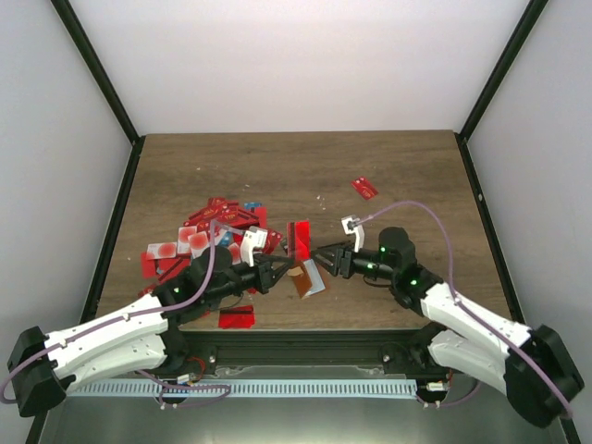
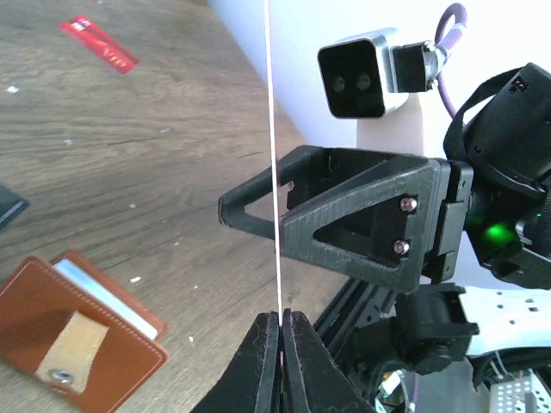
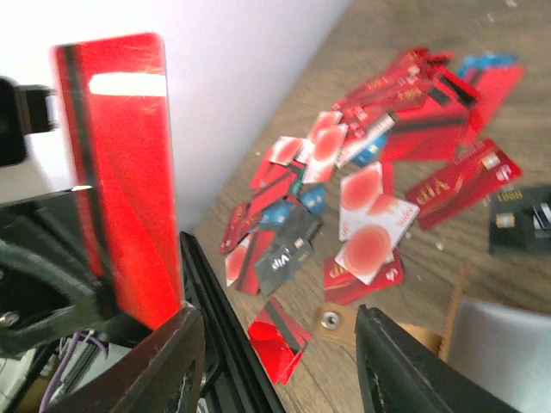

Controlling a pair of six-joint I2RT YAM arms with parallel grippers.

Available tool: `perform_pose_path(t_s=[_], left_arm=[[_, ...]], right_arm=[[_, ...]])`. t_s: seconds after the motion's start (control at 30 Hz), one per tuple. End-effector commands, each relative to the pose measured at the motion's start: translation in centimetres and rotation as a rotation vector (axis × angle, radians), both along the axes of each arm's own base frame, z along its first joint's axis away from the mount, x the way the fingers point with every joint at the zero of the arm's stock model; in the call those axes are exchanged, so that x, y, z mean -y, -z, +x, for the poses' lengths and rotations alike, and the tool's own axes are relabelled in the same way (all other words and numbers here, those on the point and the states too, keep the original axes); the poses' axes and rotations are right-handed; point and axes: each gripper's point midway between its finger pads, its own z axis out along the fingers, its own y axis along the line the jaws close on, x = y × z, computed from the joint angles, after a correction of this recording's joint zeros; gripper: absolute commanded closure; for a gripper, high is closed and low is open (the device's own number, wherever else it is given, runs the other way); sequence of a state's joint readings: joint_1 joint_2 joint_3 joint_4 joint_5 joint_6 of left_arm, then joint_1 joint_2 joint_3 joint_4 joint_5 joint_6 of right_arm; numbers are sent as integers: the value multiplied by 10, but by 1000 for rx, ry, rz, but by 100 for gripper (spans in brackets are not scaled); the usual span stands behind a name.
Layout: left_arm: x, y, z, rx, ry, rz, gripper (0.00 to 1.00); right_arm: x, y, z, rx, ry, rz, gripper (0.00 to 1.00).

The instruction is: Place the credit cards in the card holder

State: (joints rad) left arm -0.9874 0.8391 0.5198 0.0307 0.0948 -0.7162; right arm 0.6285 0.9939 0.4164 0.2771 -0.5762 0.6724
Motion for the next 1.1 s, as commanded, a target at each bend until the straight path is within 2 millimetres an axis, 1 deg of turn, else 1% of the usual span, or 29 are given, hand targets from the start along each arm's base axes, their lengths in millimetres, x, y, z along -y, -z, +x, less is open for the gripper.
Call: perform_pose_path(t_s=[0.0, 0.07, 0.17, 0.3, 0.4, 0.5, 0.6, 0.67, 0.73, 0.8, 0.83, 0.9, 0.97, 1.0, 1.07], left_arm=[[11, -26, -15, 72, 122, -91, 96], [13, -31, -18, 77, 146, -109, 96], [15, -33, -21, 79, 167, -115, 96], [14, -32, -20, 74, 160, -110, 96], [15, -32, -24, 77, 180, -116, 96], [19, -33, -29, 79, 220, -129, 96], [23, -32, -31, 73, 241, -133, 96], [24, -31, -31, 73, 244, -133, 96], [25, -29, -30, 70, 245, -129, 96], [25, -24, -29, 63, 239, -116, 96], [24, -21, -27, 59, 229, -104, 96], [22, -9, -21, 45, 195, -62, 96], [21, 2, -16, 35, 170, -23, 96], [20, 8, -14, 30, 157, -9, 96], [20, 15, -11, 21, 138, 2, 96]], right_arm=[[3, -45, -18, 164, -90, 113, 47], [3, -56, -25, 191, -123, 145, 43], [3, -68, -30, 215, -151, 181, 41], [3, -80, -38, 242, -187, 222, 44], [3, -85, -40, 245, -199, 238, 45], [0, -89, -44, 242, -237, 259, 50], [-2, -90, -45, 228, -259, 271, 61], [-3, -88, -44, 220, -259, 270, 70], [-3, -86, -42, 212, -246, 262, 81], [-2, -80, -34, 193, -203, 232, 94], [-1, -76, -28, 182, -165, 204, 98], [5, -63, -12, 147, -66, 123, 99], [17, -42, 1, 84, 47, 22, 99], [21, -37, 5, 73, 87, -7, 99], [26, -33, 5, 69, 106, -21, 99]])
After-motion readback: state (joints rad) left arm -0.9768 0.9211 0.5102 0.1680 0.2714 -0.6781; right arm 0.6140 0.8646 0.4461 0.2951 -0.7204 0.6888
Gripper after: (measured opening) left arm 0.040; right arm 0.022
